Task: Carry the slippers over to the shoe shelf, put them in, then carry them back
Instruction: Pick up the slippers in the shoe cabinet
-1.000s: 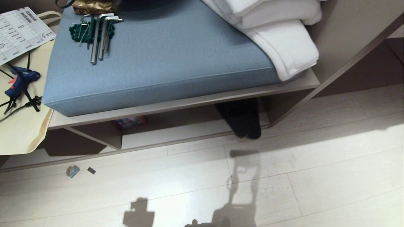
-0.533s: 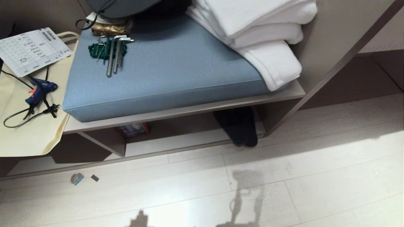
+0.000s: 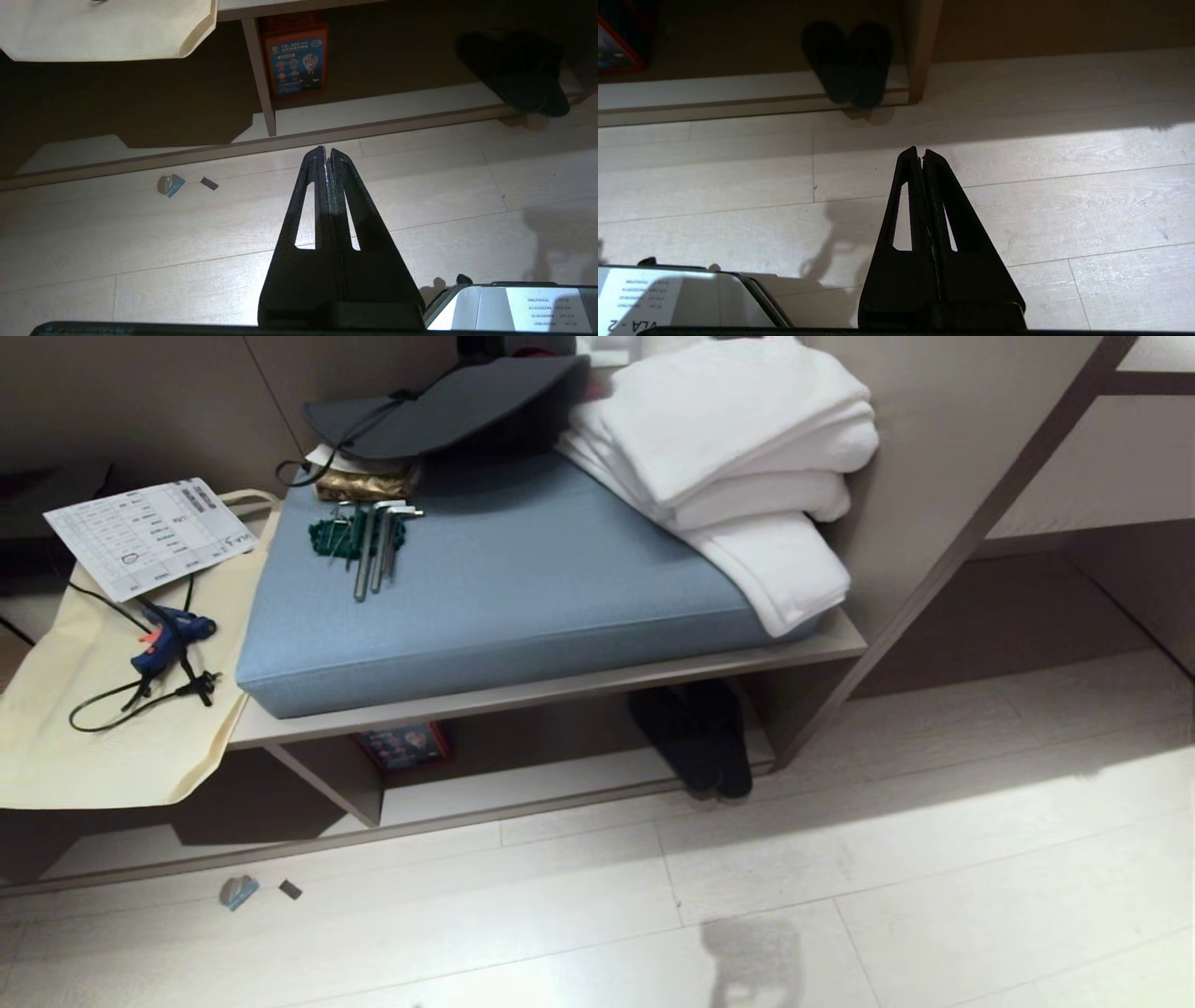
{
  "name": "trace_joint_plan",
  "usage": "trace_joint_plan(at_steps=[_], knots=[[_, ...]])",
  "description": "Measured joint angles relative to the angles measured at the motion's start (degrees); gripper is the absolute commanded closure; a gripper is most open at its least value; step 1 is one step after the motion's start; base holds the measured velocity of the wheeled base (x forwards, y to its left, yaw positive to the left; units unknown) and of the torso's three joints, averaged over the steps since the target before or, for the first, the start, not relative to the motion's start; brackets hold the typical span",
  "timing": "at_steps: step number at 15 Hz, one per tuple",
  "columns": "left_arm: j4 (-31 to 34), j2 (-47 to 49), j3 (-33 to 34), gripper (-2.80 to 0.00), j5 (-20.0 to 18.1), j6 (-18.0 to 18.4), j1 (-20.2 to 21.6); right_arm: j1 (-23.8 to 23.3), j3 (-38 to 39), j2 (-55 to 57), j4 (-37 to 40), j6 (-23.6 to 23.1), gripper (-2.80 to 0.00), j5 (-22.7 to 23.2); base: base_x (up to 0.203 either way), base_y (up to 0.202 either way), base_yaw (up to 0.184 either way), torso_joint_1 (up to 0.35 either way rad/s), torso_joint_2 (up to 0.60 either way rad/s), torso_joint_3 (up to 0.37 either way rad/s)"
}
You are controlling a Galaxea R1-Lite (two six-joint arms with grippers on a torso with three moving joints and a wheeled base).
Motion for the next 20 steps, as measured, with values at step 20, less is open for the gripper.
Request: trace_joint_plan(at_steps=[20], knots=[[-0.01, 0.0, 0.0, 0.0, 0.0, -0.18, 0.0, -0.01, 0.0, 0.0, -0.06, 0.88, 0.0, 0.0, 0.0, 0.0, 0.0, 0.003, 0.0, 0.202]])
